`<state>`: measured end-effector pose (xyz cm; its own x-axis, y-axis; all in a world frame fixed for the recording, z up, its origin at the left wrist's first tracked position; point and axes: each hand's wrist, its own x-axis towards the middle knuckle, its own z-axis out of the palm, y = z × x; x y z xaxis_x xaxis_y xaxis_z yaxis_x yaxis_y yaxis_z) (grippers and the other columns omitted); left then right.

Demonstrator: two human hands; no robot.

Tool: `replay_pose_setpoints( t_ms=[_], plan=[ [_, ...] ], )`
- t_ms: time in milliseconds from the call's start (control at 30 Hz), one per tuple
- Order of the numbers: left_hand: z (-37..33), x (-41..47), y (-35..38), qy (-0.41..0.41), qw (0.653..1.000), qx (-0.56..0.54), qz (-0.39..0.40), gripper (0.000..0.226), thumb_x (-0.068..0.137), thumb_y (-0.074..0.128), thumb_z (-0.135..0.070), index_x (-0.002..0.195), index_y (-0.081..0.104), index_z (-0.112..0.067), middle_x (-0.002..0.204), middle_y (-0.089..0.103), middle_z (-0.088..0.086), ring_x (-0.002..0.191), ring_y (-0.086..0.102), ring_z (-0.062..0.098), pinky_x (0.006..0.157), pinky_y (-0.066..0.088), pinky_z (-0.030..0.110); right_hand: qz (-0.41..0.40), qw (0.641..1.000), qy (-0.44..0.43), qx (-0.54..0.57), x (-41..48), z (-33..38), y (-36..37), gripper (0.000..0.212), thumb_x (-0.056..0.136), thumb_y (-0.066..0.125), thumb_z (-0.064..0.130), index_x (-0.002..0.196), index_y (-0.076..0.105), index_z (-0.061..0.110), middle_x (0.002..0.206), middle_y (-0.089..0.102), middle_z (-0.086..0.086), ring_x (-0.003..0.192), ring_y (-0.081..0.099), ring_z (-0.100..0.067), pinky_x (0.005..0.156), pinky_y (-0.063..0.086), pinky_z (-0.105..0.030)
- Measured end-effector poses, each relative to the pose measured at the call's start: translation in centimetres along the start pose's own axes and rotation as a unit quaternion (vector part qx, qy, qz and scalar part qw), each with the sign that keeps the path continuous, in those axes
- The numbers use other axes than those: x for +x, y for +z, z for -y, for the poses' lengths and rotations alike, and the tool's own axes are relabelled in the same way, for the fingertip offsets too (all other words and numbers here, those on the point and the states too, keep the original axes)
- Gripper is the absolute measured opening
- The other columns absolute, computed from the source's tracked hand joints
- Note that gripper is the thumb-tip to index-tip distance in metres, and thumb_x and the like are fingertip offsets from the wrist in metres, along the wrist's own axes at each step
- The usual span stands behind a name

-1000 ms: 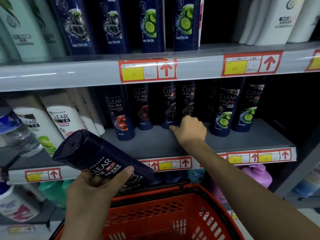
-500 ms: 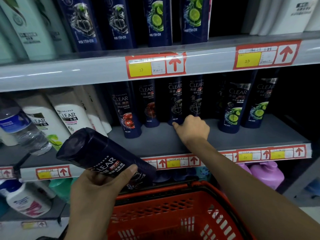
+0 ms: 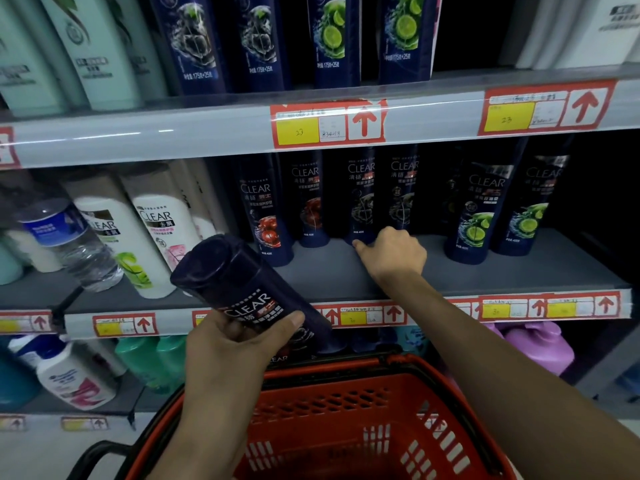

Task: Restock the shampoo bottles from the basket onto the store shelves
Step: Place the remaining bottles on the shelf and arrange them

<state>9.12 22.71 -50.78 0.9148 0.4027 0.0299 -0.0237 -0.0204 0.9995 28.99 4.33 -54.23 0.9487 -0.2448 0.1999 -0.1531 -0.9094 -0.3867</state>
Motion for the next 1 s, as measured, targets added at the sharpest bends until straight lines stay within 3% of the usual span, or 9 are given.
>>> replay_pose_setpoints(
  t_ms=[167,367,433,500,600,700,767,900,1000],
  plan=[
    [-0.4,-0.2,0.6,0.055,0.998,0.002,0.032,0.038,0.074,0.086,0.000,0.104,0.072,-0.018,0.090,0.080,-0.012,0.083,0.076,0.004,0.064,0.055,0.011,0.036,0.999,-0.030,0.011,-0.9,-0.6,-1.7,0.038,0.095,0.061,0.048,0.104,0.067,0.011,0.108,0.069,-0.013,0.103,0.066,-0.039,0.071,0.045,-0.035],
    [-0.8,-0.4,1.7,0.115,0.992,0.037,0.039,0.036,0.074,0.088,-0.002,0.094,0.072,-0.028,0.090,0.078,-0.018,0.087,0.073,-0.002,0.076,0.056,0.015,0.098,0.985,-0.048,0.133,-3.6,-1.0,-5.4,0.024,0.092,0.065,0.042,0.087,0.068,0.019,0.095,0.071,-0.006,0.093,0.065,-0.032,0.081,0.054,-0.037],
    [-1.0,-0.3,2.1,0.132,0.989,0.053,0.033,0.034,0.073,0.091,-0.008,0.092,0.072,-0.028,0.089,0.078,-0.017,0.086,0.073,0.000,0.078,0.056,0.022,0.117,0.977,-0.065,0.164,-5.5,-1.5,-6.2,0.015,0.092,0.067,0.035,0.087,0.067,0.021,0.092,0.071,-0.002,0.091,0.066,-0.025,0.083,0.055,-0.036],
    [-1.4,-0.4,2.4,0.151,0.985,0.071,0.038,0.033,0.073,0.092,-0.012,0.096,0.072,-0.025,0.089,0.078,-0.015,0.085,0.072,-0.001,0.073,0.055,0.017,0.132,0.970,-0.090,0.183,-7.7,-2.3,-6.7,0.002,0.090,0.067,0.023,0.090,0.068,0.022,0.086,0.072,0.002,0.085,0.068,-0.020,0.083,0.057,-0.036],
    [-1.6,-0.6,3.2,0.173,0.980,0.087,0.047,0.033,0.075,0.090,-0.009,0.101,0.071,-0.017,0.089,0.078,-0.011,0.085,0.072,-0.003,0.070,0.053,0.010,0.150,0.962,-0.143,0.179,-10.9,-3.1,-7.4,0.031,0.085,0.074,0.019,0.115,0.066,0.024,0.094,0.068,0.006,0.085,0.066,-0.016,0.076,0.055,-0.032],
    [-1.3,-0.3,4.4,0.189,0.975,0.114,0.040,0.037,0.073,0.093,-0.017,0.104,0.072,-0.016,0.092,0.078,-0.010,0.088,0.072,0.000,0.078,0.056,0.021,0.133,0.946,-0.204,0.215,-12.5,-3.0,-8.1,0.060,0.083,0.081,0.025,0.137,0.056,0.029,0.114,0.065,0.003,0.102,0.066,-0.017,0.088,0.056,-0.034],
    [-1.1,0.2,5.6,0.196,0.973,0.117,0.042,0.039,0.072,0.093,-0.018,0.105,0.072,-0.019,0.092,0.077,-0.011,0.091,0.071,0.001,0.082,0.057,0.025,0.118,0.935,-0.222,0.249,-12.6,-3.1,-8.3,0.062,0.082,0.082,0.025,0.138,0.056,0.031,0.120,0.065,0.001,0.108,0.065,-0.017,0.091,0.055,-0.036],
    [-1.5,1.2,8.2,0.218,0.967,0.119,0.055,0.044,0.072,0.093,-0.016,0.110,0.070,-0.020,0.096,0.076,-0.013,0.093,0.069,-0.003,0.079,0.053,0.015,0.051,0.944,-0.192,0.263,-11.5,-3.6,-8.5,0.049,0.089,0.075,0.031,0.135,0.060,0.029,0.120,0.066,-0.001,0.107,0.064,-0.018,0.082,0.050,-0.028],
    [-2.1,2.4,10.2,0.217,0.965,0.126,0.078,0.047,0.074,0.092,-0.014,0.113,0.068,-0.023,0.100,0.075,-0.014,0.094,0.069,-0.004,0.078,0.052,0.013,0.032,0.946,-0.165,0.279,-10.2,-3.8,-8.2,0.043,0.093,0.069,0.024,0.135,0.059,0.026,0.119,0.068,-0.002,0.105,0.065,-0.021,0.080,0.051,-0.031]
  ],
)
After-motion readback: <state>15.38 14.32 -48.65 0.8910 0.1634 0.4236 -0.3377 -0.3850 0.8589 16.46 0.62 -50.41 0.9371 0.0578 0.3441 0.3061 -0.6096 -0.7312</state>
